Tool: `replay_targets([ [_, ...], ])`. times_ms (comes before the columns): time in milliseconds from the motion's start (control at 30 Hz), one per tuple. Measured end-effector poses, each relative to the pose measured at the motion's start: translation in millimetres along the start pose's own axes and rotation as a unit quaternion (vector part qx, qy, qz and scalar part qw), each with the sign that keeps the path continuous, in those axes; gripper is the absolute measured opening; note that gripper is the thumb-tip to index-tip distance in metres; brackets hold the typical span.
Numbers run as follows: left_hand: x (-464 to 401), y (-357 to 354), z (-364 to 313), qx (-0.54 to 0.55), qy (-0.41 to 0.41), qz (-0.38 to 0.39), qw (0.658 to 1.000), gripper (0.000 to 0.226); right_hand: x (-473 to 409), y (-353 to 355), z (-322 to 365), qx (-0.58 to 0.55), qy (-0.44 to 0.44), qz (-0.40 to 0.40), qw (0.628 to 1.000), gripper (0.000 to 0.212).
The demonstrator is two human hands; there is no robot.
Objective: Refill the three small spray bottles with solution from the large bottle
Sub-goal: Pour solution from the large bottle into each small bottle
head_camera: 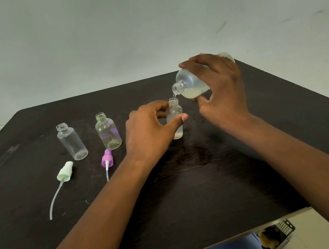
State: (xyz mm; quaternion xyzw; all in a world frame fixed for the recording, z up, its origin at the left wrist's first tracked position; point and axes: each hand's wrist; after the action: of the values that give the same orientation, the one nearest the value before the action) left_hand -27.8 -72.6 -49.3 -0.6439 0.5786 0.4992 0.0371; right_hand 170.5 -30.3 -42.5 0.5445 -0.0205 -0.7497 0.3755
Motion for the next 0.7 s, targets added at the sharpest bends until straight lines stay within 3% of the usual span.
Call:
replay_targets([
  [700,-0.7,-0.9,2.1,-0.009,-0.003,0.005,1.0,0.049,1.0,0.1,0.6,-0.001,0.001,0.001,1.0,0.076],
])
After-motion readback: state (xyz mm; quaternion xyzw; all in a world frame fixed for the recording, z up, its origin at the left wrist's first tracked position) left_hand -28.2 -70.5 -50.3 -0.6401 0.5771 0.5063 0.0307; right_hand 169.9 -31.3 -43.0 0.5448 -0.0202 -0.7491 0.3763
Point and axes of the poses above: each hand's wrist, its own x-axis away from the middle knuckle, its own y-axis out of the back of the hand, z = x × y, and after that the axes turned 15 degrees about -y, right-handed
